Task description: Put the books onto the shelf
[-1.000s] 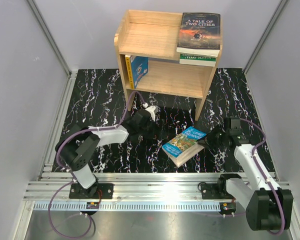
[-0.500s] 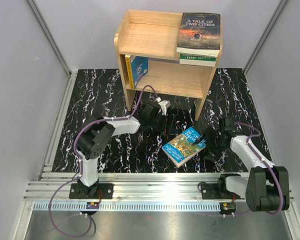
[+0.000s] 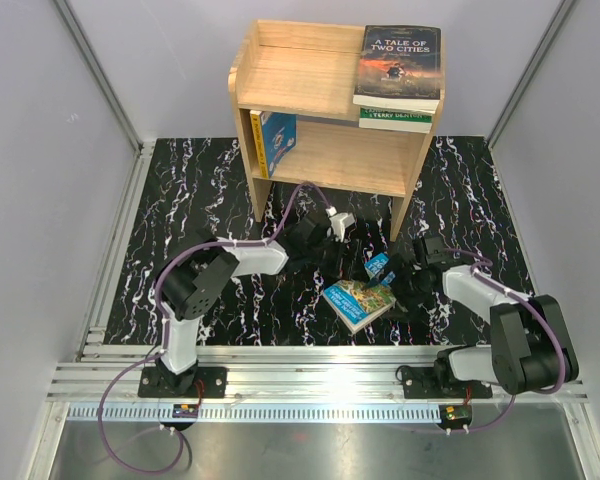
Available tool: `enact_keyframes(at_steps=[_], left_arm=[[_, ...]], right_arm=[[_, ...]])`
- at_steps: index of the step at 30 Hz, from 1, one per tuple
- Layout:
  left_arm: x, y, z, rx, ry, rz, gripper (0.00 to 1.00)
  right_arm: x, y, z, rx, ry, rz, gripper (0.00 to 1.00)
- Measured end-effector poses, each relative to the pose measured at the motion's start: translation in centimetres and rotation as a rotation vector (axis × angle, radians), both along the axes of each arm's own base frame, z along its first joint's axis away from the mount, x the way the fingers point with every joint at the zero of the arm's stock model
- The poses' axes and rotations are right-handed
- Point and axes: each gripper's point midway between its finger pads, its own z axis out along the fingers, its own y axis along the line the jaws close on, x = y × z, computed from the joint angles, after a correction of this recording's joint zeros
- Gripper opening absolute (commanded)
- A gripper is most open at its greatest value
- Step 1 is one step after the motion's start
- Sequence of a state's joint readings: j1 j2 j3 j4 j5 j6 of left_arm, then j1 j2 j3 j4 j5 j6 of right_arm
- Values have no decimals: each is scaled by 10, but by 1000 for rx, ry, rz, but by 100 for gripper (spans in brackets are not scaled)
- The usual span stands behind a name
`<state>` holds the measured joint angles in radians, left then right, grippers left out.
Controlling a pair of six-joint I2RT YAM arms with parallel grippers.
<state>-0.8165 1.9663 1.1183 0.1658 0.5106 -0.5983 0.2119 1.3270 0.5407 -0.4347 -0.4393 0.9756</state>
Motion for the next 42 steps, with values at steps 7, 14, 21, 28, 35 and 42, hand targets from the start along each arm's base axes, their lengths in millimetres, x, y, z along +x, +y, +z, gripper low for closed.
enact_keyframes(at_steps=[7,14,21,28,35,42], left_arm=[[-8,0,3,-58,20,37,99],[-15,13,4,-47,12,71,99],[-30,19,14,-56,27,74,99],[-47,35,64,-117,-32,40,99],[-37,62,127,-236,-156,34,99],[-49,67,128,-245,-154,-4,99]], right_arm=[[-6,11,-5,55,36,1,62],[-16,20,-8,72,18,55,0],[-23,19,3,21,-62,111,0],[-29,15,49,5,-200,196,0],[-21,13,113,36,-445,199,0],[-43,26,153,189,-550,252,0]])
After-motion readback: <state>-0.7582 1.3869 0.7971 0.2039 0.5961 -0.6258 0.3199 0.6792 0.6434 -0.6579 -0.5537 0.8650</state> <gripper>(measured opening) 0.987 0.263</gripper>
